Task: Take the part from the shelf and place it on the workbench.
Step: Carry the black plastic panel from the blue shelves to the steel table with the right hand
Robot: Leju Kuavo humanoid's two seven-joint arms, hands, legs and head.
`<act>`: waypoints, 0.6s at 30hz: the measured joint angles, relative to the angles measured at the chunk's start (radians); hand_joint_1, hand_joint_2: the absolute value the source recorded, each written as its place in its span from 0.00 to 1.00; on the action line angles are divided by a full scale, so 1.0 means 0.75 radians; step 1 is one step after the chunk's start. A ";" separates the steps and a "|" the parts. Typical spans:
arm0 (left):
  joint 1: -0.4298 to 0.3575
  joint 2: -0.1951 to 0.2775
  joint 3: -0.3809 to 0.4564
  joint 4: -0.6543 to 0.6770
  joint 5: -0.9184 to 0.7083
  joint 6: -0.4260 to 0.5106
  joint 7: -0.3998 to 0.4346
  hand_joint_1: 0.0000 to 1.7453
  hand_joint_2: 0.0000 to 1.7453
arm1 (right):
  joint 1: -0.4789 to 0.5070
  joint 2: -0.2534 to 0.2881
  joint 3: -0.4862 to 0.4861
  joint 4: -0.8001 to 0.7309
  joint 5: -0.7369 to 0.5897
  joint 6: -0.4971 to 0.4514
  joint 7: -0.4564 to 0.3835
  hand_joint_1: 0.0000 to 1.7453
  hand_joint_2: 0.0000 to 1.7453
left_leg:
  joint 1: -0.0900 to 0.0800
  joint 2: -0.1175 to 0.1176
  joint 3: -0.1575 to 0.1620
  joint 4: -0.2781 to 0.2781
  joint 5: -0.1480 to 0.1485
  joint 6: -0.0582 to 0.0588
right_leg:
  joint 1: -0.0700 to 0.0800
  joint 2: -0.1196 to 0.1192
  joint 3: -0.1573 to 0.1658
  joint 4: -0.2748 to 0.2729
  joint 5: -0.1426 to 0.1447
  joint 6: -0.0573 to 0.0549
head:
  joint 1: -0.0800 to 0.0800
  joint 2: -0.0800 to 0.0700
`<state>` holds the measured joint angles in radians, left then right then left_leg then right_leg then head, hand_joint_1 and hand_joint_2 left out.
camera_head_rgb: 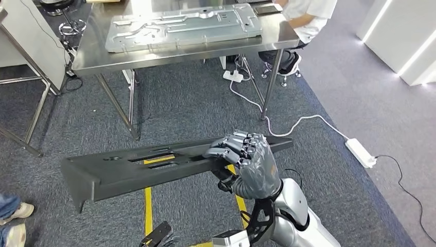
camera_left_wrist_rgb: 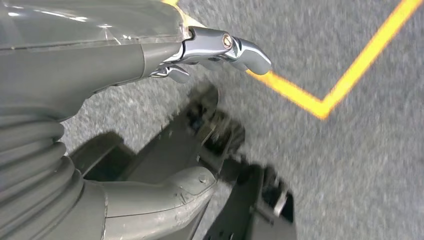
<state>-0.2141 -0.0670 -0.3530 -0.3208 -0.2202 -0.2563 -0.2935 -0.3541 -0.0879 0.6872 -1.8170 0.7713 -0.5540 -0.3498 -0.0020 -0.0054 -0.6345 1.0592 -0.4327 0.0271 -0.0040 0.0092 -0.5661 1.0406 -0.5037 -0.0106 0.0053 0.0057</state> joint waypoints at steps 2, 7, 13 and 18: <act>0.000 0.000 0.000 0.000 0.000 0.000 0.000 0.00 1.00 | 0.000 0.000 0.000 0.000 0.000 0.000 0.000 1.00 1.00 | -0.009 -0.001 0.014 -0.028 -0.011 0.009 | -0.002 0.000 0.001 -0.007 -0.002 0.014 | -0.001 0.000; -0.001 -0.002 -0.001 -0.003 0.001 0.000 -0.001 0.00 1.00 | -0.002 0.000 0.000 -0.001 0.000 -0.001 0.000 1.00 1.00 | 0.004 0.001 0.070 -0.081 -0.016 0.038 | -0.002 -0.009 -0.073 0.159 -0.082 0.042 | 0.000 0.000; 0.003 -0.006 -0.003 -0.003 0.001 -0.003 0.000 0.00 1.00 | 0.006 -0.002 0.000 0.003 -0.001 -0.001 0.000 1.00 1.00 | 0.006 -0.002 0.109 -0.062 -0.066 0.033 | -0.017 -0.012 -0.165 0.173 0.043 0.057 | 0.000 0.000; 0.000 -0.007 -0.005 -0.003 0.000 -0.004 -0.002 0.00 1.00 | 0.005 -0.002 0.000 0.006 0.000 -0.001 0.000 1.00 1.00 | 0.001 -0.001 0.116 -0.047 -0.104 -0.006 | -0.011 -0.005 -0.096 0.016 0.072 0.025 | 0.000 0.000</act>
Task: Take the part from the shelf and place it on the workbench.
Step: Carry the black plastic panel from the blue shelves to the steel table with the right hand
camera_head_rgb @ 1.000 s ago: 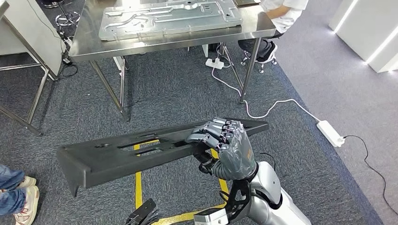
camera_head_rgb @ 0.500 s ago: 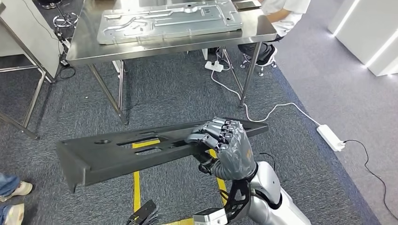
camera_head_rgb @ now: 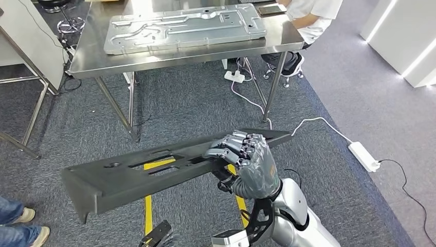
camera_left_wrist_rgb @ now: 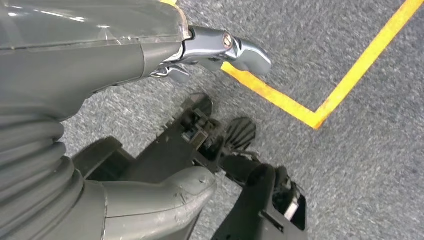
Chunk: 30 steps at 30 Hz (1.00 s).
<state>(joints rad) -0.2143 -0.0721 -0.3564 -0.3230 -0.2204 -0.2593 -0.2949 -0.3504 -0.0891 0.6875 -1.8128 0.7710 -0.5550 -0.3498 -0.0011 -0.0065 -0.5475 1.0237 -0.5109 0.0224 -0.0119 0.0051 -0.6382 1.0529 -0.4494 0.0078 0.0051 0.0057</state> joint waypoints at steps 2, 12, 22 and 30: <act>-0.002 0.000 0.000 -0.001 0.000 0.000 -0.001 0.00 1.00 | 0.000 0.000 0.000 0.000 0.000 0.000 0.000 1.00 1.00 | 0.003 0.002 -0.005 0.031 -0.021 -0.014 | -0.002 0.001 0.017 -0.011 -0.008 -0.017 | 0.000 0.000; 0.006 0.001 -0.001 -0.001 0.000 0.000 -0.002 0.00 1.00 | -0.001 0.002 0.000 0.002 0.000 0.001 0.000 1.00 1.00 | 0.000 0.002 -0.133 0.080 0.107 0.000 | 0.005 0.003 0.120 -0.023 -0.086 -0.025 | 0.000 0.000; 0.002 0.000 -0.003 -0.002 0.001 0.000 0.000 0.00 1.00 | -0.002 0.001 0.000 0.004 -0.003 0.002 0.000 1.00 1.00 | -0.008 -0.002 -0.011 -0.037 0.063 0.061 | -0.003 -0.004 -0.090 0.322 -0.192 0.024 | 0.001 0.000; -0.002 -0.003 -0.009 -0.002 0.003 -0.003 0.003 0.00 1.00 | -0.006 0.000 0.001 0.010 -0.008 0.008 -0.002 1.00 1.00 | -0.009 -0.001 0.069 -0.030 -0.017 0.017 | 0.009 -0.007 -0.030 -0.018 0.040 -0.004 | 0.002 0.000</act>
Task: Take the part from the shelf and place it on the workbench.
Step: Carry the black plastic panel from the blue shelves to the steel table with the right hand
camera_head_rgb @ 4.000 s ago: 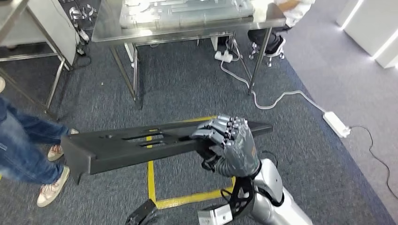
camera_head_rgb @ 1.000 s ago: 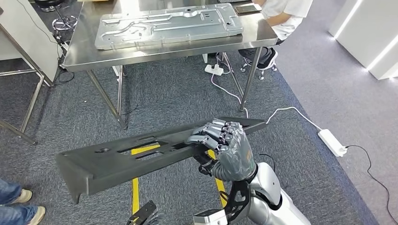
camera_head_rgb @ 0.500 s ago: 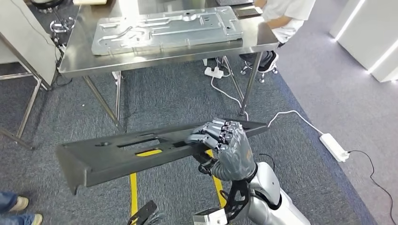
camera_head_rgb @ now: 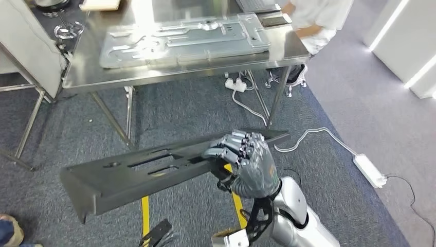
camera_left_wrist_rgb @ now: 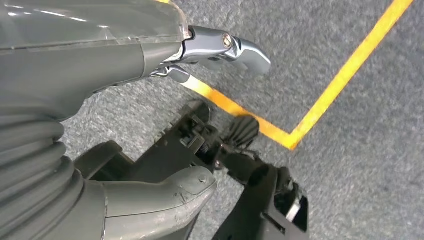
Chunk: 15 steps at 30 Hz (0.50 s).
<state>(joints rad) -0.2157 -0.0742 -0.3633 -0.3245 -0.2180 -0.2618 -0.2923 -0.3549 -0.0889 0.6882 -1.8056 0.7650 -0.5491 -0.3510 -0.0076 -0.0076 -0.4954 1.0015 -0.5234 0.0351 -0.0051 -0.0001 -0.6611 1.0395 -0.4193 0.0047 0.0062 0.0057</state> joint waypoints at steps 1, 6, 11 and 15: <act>-0.001 0.000 0.000 0.000 0.001 0.000 0.001 0.00 1.00 | -0.001 0.000 0.000 0.000 -0.001 0.002 -0.001 1.00 1.00 | 0.000 0.001 0.002 0.002 -0.004 -0.008 | 0.000 0.002 0.006 -0.003 0.002 -0.011 | 0.000 0.000; -0.006 -0.001 -0.001 -0.002 0.006 0.001 0.003 0.00 1.00 | -0.008 0.001 0.001 0.001 -0.007 0.004 -0.001 1.00 1.00 | 0.012 0.003 -0.156 0.288 -0.079 -0.037 | -0.002 0.002 0.064 -0.016 -0.032 -0.041 | 0.000 0.000; 0.003 -0.001 -0.001 -0.002 0.008 0.002 0.003 0.00 1.00 | -0.008 0.001 0.001 0.004 -0.008 0.005 -0.001 1.00 1.00 | 0.010 0.003 -0.239 0.224 0.012 -0.020 | 0.008 0.008 0.134 -0.017 -0.088 -0.041 | 0.000 0.000; 0.001 0.003 -0.001 -0.003 0.011 0.004 0.004 0.00 1.00 | -0.008 0.001 0.001 0.006 -0.009 0.007 -0.001 1.00 1.00 | -0.020 0.001 -0.187 0.025 0.129 0.022 | 0.003 0.010 0.168 -0.025 -0.111 -0.018 | 0.000 0.000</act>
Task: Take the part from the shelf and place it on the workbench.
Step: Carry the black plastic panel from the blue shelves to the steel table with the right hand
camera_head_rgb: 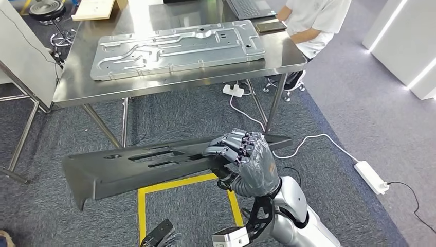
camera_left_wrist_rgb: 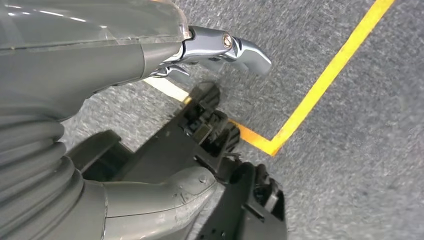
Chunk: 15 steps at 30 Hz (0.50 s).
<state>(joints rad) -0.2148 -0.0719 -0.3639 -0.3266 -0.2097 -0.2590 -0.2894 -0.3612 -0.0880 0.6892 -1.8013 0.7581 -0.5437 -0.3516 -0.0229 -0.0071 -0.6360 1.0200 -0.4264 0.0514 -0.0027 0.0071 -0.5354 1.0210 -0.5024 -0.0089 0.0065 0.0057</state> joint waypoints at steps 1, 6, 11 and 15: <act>0.000 0.000 0.000 -0.001 0.000 0.000 0.000 0.00 1.00 | 0.000 0.000 0.000 0.000 0.000 0.001 0.000 1.00 1.00 | -0.001 -0.002 0.013 -0.016 0.002 0.009 | -0.002 0.000 0.004 0.002 0.003 0.008 | 0.000 0.000; -0.005 0.000 0.000 -0.002 0.001 0.000 0.001 0.00 1.00 | -0.005 0.000 0.000 0.000 0.000 0.001 0.000 1.00 1.00 | 0.010 0.000 0.080 -0.046 0.001 0.033 | -0.007 -0.002 -0.095 0.217 -0.086 0.032 | 0.000 0.000; 0.002 -0.003 0.000 -0.002 0.000 -0.001 0.001 0.00 1.00 | -0.001 -0.002 0.000 0.002 0.000 0.001 0.000 1.00 1.00 | 0.014 -0.002 0.130 -0.032 -0.055 0.019 | -0.023 -0.005 -0.199 0.213 -0.008 0.058 | 0.000 0.000; -0.002 -0.004 0.000 -0.002 0.001 -0.001 0.001 0.00 1.00 | 0.000 -0.002 0.000 0.004 -0.002 0.001 -0.001 1.00 1.00 | 0.013 -0.002 0.147 -0.013 -0.098 -0.011 | -0.015 -0.005 -0.157 0.027 0.105 0.030 | 0.000 0.000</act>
<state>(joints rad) -0.2166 -0.0748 -0.3640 -0.3284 -0.2088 -0.2595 -0.2889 -0.3615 -0.0895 0.6895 -1.7981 0.7564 -0.5432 -0.3520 -0.0130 -0.0086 -0.5259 1.0105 -0.4997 0.0433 -0.0140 0.0032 -0.6529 1.0409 -0.4239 0.0133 0.0068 0.0057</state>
